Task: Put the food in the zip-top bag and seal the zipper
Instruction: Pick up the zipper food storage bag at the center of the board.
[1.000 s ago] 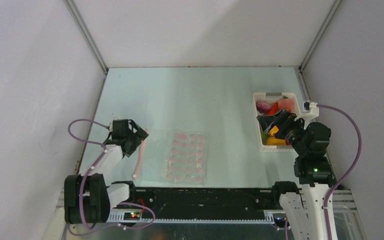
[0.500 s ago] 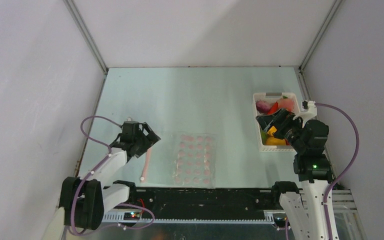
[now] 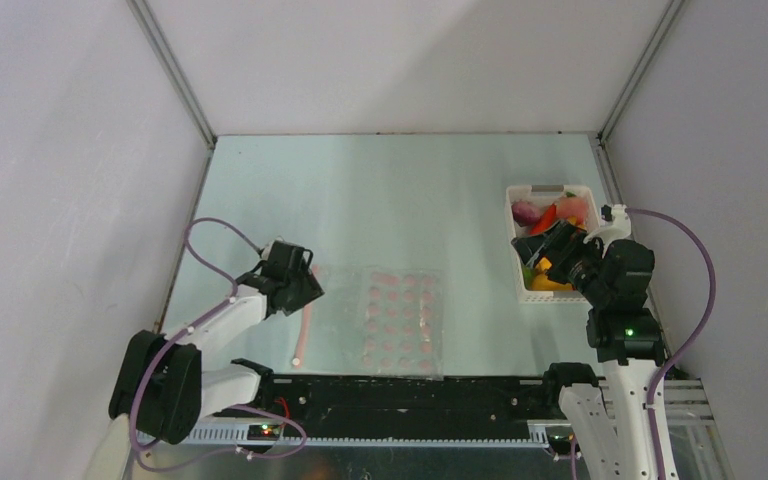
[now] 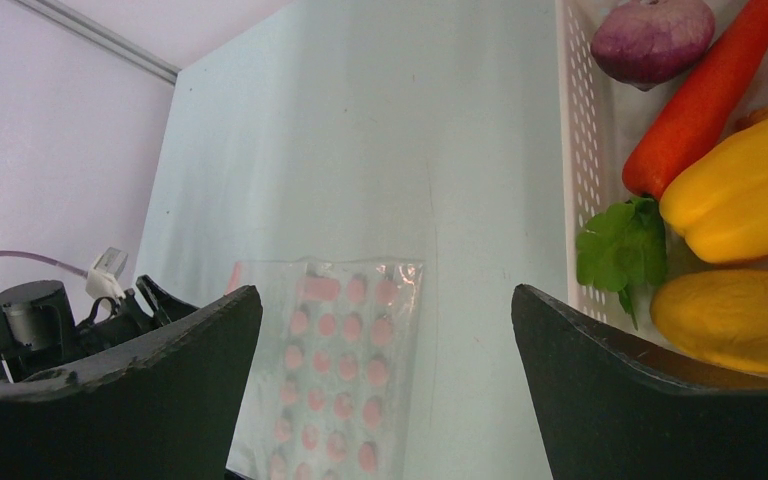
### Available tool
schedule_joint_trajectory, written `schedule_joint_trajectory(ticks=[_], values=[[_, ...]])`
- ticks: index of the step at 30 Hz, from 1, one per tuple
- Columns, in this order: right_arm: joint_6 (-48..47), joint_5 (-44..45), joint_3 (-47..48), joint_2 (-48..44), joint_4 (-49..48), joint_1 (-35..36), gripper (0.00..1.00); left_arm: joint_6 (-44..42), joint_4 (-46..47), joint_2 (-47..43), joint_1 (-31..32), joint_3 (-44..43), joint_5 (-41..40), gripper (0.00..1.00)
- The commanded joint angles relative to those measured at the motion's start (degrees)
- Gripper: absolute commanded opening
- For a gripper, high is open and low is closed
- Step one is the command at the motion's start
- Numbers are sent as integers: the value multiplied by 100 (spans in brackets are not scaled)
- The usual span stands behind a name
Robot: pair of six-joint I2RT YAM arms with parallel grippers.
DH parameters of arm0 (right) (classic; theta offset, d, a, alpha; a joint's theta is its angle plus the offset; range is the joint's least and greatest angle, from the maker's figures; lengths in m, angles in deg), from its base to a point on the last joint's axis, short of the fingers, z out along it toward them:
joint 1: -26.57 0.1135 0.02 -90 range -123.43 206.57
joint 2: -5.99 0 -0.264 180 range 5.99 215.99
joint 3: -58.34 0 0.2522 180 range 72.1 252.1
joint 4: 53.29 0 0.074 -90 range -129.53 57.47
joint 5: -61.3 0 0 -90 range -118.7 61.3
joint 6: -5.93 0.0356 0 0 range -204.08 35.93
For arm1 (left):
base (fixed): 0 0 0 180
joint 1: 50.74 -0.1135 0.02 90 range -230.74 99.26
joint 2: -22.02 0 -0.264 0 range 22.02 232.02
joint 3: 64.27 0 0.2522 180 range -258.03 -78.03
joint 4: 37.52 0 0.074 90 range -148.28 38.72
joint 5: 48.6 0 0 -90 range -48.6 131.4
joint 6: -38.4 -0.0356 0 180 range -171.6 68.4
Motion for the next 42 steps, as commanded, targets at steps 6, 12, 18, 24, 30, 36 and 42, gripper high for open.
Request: schedule_joint_trajectory(ticks=[6, 12, 18, 24, 30, 36, 42], values=[[-164, 99, 25, 72, 93, -31, 100, 16, -231, 666, 492, -461, -352, 36], [-208, 190, 19, 106, 173, -31, 100, -29, -174, 999, 661, -638, -326, 2], [-330, -89, 18, 168, 176, -18, 100, -64, -282, 542, 743, -792, -156, 0], [-555, -641, -56, 252, -151, 607, 100, 292, -970, -537, 878, -1300, -277, 0], [-962, 421, -157, 290, -906, 2939, 100, 974, -1841, -1094, 983, -1922, -327, 0], [-1860, 2199, -192, 1115, -2201, 5633, 100, 2281, -3315, -735, 1406, -2891, -987, 0], [-3041, 2462, -185, 2192, -3309, 7057, 100, 3265, -4377, -129, 1697, -3786, -1251, 0]])
